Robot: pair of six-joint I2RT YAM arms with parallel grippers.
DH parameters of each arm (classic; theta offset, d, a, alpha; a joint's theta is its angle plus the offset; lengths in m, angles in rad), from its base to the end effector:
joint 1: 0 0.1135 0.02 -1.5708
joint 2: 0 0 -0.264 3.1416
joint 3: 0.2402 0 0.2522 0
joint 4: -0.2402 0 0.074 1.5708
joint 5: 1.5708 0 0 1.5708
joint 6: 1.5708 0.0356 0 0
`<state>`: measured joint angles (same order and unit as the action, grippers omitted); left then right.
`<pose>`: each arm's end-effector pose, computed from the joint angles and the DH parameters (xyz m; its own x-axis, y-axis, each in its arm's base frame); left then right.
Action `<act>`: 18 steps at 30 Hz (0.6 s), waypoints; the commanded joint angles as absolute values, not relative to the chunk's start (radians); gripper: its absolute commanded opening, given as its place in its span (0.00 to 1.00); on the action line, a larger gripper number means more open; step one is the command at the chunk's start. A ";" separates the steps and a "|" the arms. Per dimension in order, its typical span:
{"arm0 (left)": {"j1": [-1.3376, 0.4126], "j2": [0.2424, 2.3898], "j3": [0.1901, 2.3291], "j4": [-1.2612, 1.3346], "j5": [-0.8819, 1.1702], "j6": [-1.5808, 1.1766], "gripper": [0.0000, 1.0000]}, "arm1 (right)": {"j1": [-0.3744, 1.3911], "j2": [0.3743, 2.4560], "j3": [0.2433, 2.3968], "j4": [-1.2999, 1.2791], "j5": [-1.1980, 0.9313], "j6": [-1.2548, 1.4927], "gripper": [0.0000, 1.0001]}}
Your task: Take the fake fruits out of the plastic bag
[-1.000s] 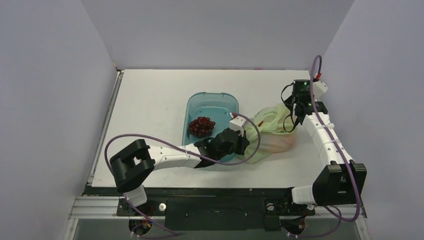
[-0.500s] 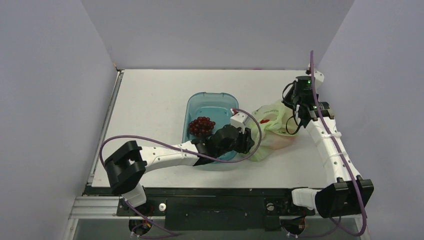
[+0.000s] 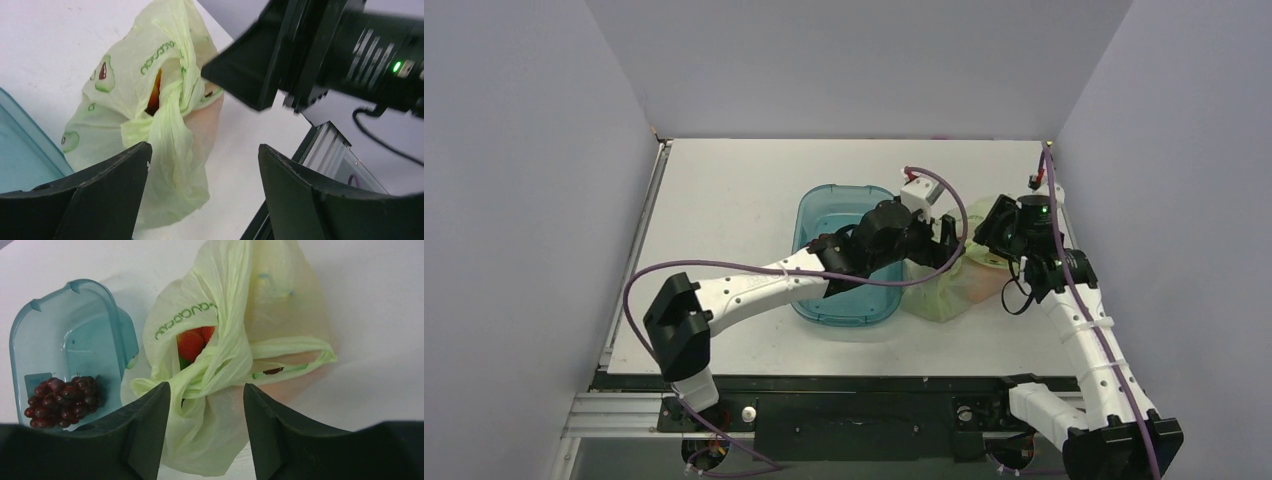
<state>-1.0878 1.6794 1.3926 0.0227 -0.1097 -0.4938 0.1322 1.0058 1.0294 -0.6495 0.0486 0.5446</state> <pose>0.1921 -0.3579 0.3356 -0.5007 -0.0596 -0.8636 0.6744 0.5985 -0.4324 0.2093 0.0261 0.3381 -0.5447 0.4496 -0.7079 0.2216 0.8913 0.3955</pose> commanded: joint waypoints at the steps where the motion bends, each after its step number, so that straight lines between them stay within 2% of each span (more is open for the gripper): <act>1: -1.072 1.820 1.571 -0.103 -0.055 -0.427 0.74 | 0.069 1.005 0.949 -0.587 -0.055 0.574 0.45; 4: -1.069 1.912 1.678 -0.145 -0.041 -0.423 0.72 | -0.033 1.042 0.886 -0.496 -0.269 0.586 0.43; 6: -1.070 1.946 1.719 -0.162 -0.035 -0.423 0.70 | -0.074 1.073 0.865 -0.453 -0.352 0.592 0.46; 9: -1.073 1.948 1.718 -0.157 -0.024 -0.426 0.69 | -0.075 1.086 0.847 -0.421 -0.355 0.586 0.55; 12: -1.074 1.908 1.660 -0.133 -0.031 -0.424 0.69 | -0.078 1.083 0.815 -0.385 -0.321 0.598 0.59; 16: -1.074 1.855 1.588 -0.102 -0.057 -0.426 0.70 | -0.078 1.116 0.779 -0.338 -0.305 0.616 0.55; 18: -1.074 1.843 1.566 -0.080 -0.061 -0.428 0.70 | -0.078 1.129 0.766 -0.319 -0.304 0.624 0.45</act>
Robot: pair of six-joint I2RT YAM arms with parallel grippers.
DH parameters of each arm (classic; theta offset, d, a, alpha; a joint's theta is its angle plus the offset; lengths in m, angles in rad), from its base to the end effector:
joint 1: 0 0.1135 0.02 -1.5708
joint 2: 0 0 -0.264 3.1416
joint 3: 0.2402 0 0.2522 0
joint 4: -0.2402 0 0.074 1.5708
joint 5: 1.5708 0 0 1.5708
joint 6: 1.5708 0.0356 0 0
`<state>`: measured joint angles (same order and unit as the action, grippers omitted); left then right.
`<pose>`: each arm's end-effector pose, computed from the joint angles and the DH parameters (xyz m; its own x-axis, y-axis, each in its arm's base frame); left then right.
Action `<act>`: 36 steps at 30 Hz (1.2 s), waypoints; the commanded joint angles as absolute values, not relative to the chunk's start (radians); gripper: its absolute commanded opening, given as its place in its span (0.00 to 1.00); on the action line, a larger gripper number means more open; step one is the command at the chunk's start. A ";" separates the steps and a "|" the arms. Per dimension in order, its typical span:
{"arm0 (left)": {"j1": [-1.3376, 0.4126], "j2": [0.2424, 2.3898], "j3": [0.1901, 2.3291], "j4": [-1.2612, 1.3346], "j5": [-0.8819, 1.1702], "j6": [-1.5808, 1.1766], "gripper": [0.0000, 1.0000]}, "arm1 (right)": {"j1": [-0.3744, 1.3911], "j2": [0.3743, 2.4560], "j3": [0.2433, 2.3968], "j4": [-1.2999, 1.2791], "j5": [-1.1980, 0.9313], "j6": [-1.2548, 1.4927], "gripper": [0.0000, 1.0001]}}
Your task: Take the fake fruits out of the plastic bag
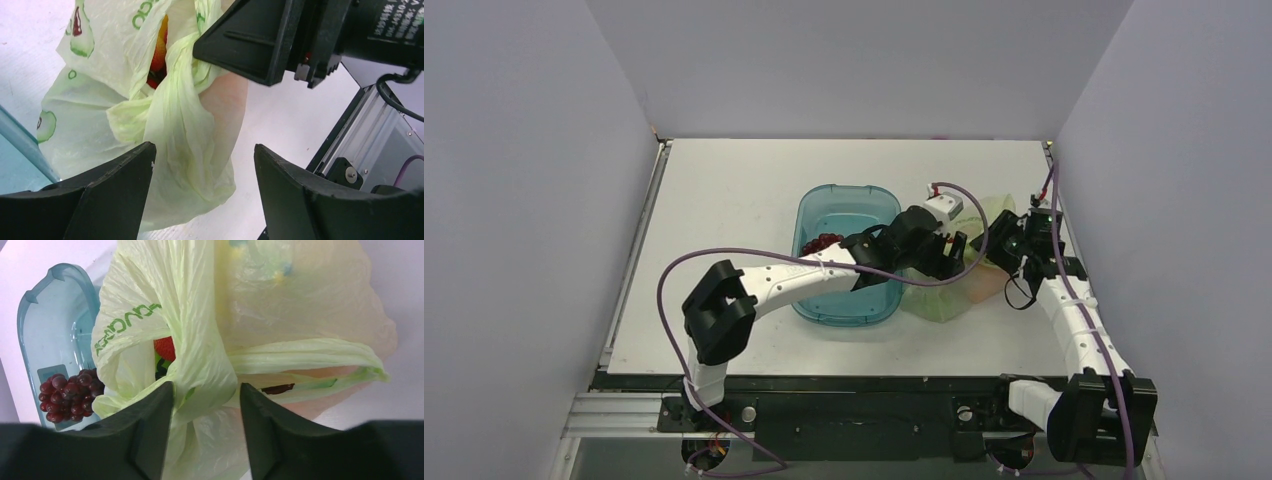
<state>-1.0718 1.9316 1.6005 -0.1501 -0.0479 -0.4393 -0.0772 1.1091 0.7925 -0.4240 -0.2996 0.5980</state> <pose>0.2223 -0.4044 0.2869 -0.5648 0.1487 -0.8117 0.6812 0.6392 -0.3570 0.2337 -0.0075 0.2577 -0.6368 0.5888 -0.4979 0.2602 0.7719 0.5801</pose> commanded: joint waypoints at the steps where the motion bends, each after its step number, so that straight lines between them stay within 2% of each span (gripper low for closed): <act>1: -1.074 1.843 1.563 -0.071 -0.064 -0.428 0.70 | -0.078 1.127 0.763 -0.314 -0.309 0.626 0.34; 2: -1.073 1.848 1.565 -0.069 -0.065 -0.428 0.70 | -0.077 1.115 0.761 -0.314 -0.310 0.633 0.20; 3: -1.074 1.853 1.578 -0.071 -0.066 -0.427 0.70 | -0.077 1.103 0.759 -0.318 -0.310 0.635 0.15; 4: -1.073 1.868 1.587 -0.074 -0.067 -0.425 0.70 | -0.076 1.079 0.757 -0.321 -0.309 0.643 0.05; 6: -1.073 1.892 1.617 -0.083 -0.070 -0.420 0.70 | -0.076 1.039 0.748 -0.326 -0.307 0.659 0.00; 19: -1.072 2.068 1.869 -0.228 -0.109 -0.332 0.51 | -0.036 0.943 0.726 -0.349 -0.275 0.689 0.00; 24: -1.072 2.089 1.888 -0.240 -0.108 -0.333 0.43 | -0.035 0.938 0.751 -0.373 -0.259 0.679 0.00; 27: -1.073 2.082 1.879 -0.237 -0.116 -0.333 0.34 | -0.034 0.927 0.761 -0.396 -0.250 0.668 0.00; 29: -1.072 2.068 1.865 -0.237 -0.129 -0.333 0.23 | -0.035 0.924 0.762 -0.404 -0.236 0.663 0.00; 30: -1.073 2.057 1.857 -0.237 -0.133 -0.334 0.14 | -0.035 0.924 0.766 -0.409 -0.219 0.663 0.00; 32: -1.076 2.028 1.833 -0.226 -0.138 -0.334 0.05 | -0.036 0.932 0.778 -0.423 -0.178 0.664 0.00; 34: -1.081 1.986 1.788 -0.194 -0.117 -0.326 0.00 | -0.040 0.952 0.804 -0.438 -0.122 0.668 0.00; 36: -1.084 1.939 1.734 -0.160 -0.081 -0.315 0.00 | -0.046 0.975 0.838 -0.458 -0.052 0.672 0.00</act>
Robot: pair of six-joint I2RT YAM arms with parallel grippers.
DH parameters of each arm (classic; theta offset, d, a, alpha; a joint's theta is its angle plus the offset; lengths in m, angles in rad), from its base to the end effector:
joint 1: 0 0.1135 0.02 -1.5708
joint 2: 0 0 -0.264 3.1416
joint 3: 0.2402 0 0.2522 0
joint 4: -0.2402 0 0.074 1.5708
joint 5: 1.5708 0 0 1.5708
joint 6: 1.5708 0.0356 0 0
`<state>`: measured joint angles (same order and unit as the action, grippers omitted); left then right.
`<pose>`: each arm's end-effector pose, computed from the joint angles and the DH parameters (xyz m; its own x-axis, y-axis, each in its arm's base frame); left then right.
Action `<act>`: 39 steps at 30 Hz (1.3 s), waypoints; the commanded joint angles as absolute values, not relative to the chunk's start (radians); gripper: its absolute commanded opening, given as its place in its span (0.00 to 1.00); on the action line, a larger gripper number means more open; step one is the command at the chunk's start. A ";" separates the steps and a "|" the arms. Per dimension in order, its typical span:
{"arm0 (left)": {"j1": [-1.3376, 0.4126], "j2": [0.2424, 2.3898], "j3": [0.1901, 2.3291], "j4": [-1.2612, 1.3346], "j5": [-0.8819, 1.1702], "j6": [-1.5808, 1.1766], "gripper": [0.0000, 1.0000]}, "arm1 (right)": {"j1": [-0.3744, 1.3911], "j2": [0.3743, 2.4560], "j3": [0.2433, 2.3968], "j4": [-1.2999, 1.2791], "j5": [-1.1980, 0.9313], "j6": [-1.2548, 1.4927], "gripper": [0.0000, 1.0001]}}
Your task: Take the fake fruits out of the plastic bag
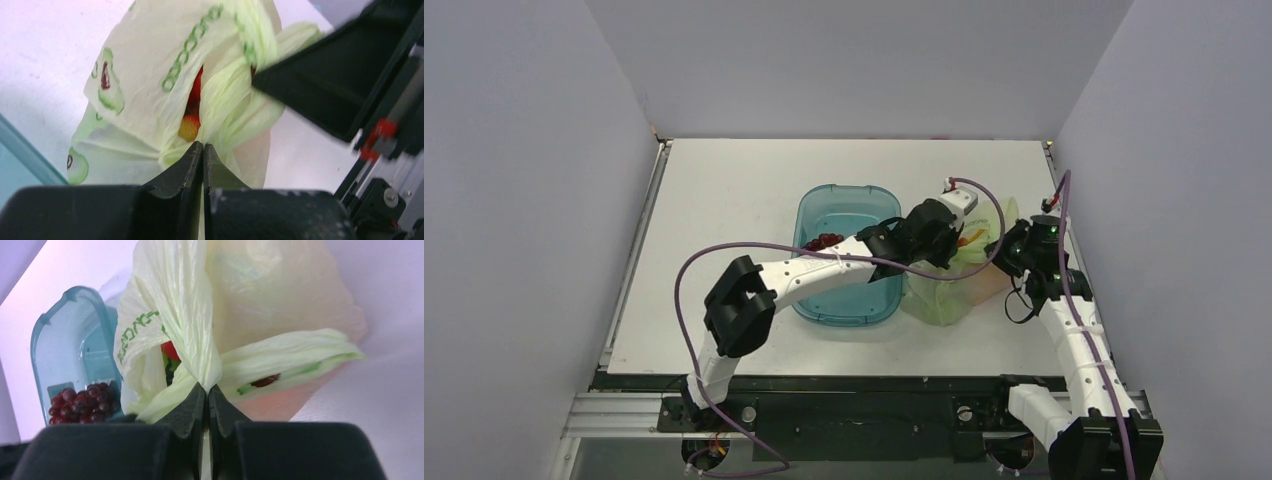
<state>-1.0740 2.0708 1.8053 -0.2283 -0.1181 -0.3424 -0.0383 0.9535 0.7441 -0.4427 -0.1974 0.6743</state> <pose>0.2396 -0.4331 0.2870 -0.4893 0.2030 -0.8482 0.6999 0.6716 -0.2430 0.2059 -0.0009 0.2705 -0.5475 0.6337 -0.5466 0.2863 0.7556 0.5892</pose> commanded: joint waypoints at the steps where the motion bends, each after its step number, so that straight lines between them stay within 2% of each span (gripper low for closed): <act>1: -1.084 1.923 1.718 -0.153 -0.063 -0.317 0.00 | -0.048 0.997 0.868 -0.467 0.004 0.673 0.00; 6: -1.086 1.834 1.556 -0.069 -0.026 -0.355 0.00 | -0.047 1.095 0.984 -0.477 0.181 0.693 0.00; 13: -1.114 1.793 1.325 0.173 0.053 -0.456 0.00 | -0.051 1.384 1.265 -0.487 0.341 0.690 0.00; 22: -1.176 1.803 1.222 0.307 0.069 -0.479 0.00 | -0.064 1.690 1.532 -0.488 0.397 0.577 0.00; 27: -1.177 1.784 1.224 0.301 0.063 -0.476 0.00 | -0.059 1.735 1.577 -0.536 0.327 0.563 0.00; 29: -1.164 1.774 1.266 0.253 0.056 -0.451 0.10 | -0.056 1.693 1.533 -0.539 0.294 0.578 0.00; 31: -1.139 1.770 1.313 0.207 0.066 -0.445 0.24 | -0.054 1.630 1.450 -0.530 0.259 0.586 0.00; 32: -1.129 1.771 1.339 0.190 0.071 -0.446 0.34 | -0.050 1.618 1.431 -0.529 0.252 0.593 0.00; 36: -1.054 1.803 1.408 0.172 0.102 -0.469 0.60 | -0.022 1.506 1.306 -0.510 0.195 0.624 0.00; 39: -0.994 1.866 1.542 0.119 0.124 -0.470 0.68 | 0.023 1.416 1.209 -0.482 0.162 0.650 0.00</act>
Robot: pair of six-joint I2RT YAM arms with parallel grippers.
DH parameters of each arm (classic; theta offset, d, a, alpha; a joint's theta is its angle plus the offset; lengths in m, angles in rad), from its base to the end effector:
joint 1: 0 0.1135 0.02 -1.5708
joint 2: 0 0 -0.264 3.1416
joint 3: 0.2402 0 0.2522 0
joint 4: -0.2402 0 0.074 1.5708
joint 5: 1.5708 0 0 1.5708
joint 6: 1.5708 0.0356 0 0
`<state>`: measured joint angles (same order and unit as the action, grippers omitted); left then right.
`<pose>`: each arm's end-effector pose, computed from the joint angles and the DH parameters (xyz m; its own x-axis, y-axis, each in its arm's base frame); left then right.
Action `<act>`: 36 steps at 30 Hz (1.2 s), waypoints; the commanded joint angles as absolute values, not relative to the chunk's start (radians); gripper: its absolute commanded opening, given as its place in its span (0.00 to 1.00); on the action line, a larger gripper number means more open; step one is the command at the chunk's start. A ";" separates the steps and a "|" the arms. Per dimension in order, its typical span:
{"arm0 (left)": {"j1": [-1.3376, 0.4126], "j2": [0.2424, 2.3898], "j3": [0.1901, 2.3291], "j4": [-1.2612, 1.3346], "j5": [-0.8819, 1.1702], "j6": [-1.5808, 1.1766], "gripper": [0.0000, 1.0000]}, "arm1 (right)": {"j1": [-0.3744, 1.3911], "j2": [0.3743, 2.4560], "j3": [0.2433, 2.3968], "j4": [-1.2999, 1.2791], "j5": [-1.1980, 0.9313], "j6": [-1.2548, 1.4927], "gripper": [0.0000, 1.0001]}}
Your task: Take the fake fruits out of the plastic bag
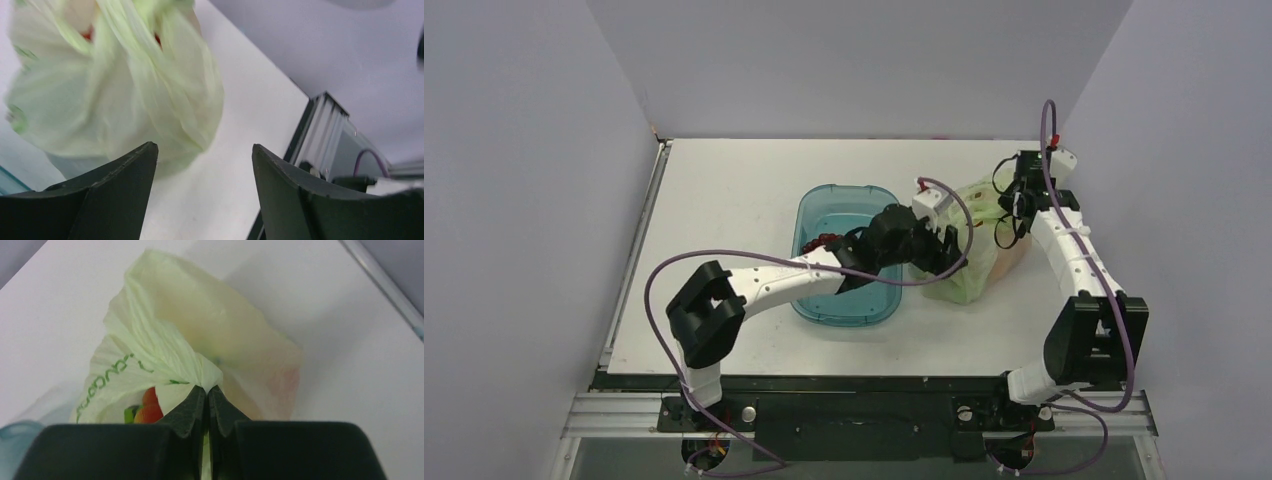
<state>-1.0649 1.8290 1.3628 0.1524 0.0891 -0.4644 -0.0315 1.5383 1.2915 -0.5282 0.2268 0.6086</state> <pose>0.2091 -0.3841 0.2784 -0.5423 0.0584 -0.8381 0.7487 0.4863 -0.4506 0.3408 -0.0188 0.2996 -0.4644 0.5720 -0.6761 0.5568 0.7823 0.2794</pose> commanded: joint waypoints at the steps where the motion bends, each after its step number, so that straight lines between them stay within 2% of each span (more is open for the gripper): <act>1: -0.974 1.896 1.568 0.081 0.127 -0.466 0.69 | 0.050 1.400 1.194 -0.472 0.159 0.659 0.00; 8: -0.920 1.965 1.727 0.013 0.088 -0.445 0.84 | 0.091 1.240 1.077 -0.473 0.134 0.635 0.00; 14: -0.911 2.055 1.862 -0.094 0.071 -0.414 0.85 | 0.082 1.202 1.040 -0.475 0.111 0.621 0.00; 16: -0.911 2.106 1.910 -0.135 0.074 -0.401 0.80 | 0.081 1.203 1.037 -0.475 0.102 0.621 0.00; 18: -0.912 2.124 1.933 -0.165 0.074 -0.395 0.63 | 0.077 1.202 1.037 -0.475 0.100 0.619 0.00; 19: -0.912 2.124 1.933 -0.170 0.065 -0.400 0.37 | 0.074 1.203 1.038 -0.475 0.100 0.618 0.00; 21: -0.910 2.110 1.911 -0.163 0.059 -0.413 0.18 | 0.042 1.205 1.046 -0.475 0.089 0.615 0.00; 22: -0.909 2.090 1.899 -0.156 0.050 -0.419 0.13 | 0.032 1.206 1.051 -0.475 0.084 0.609 0.00; 23: -0.909 2.077 1.868 -0.137 0.041 -0.433 0.03 | 0.011 1.212 1.077 -0.483 0.087 0.602 0.00; 24: -0.908 2.047 1.849 -0.126 0.023 -0.441 0.00 | -0.010 1.221 1.098 -0.491 0.095 0.598 0.00; 27: -0.907 1.980 1.720 -0.014 0.014 -0.488 0.00 | -0.064 1.228 1.151 -0.533 0.117 0.585 0.01; 32: -0.908 1.893 1.547 0.138 0.048 -0.548 0.00 | -0.061 1.203 1.156 -0.534 0.021 0.590 0.24; 36: -0.910 1.880 1.509 0.166 0.068 -0.573 0.00 | -0.012 1.125 1.112 -0.532 -0.034 0.592 0.43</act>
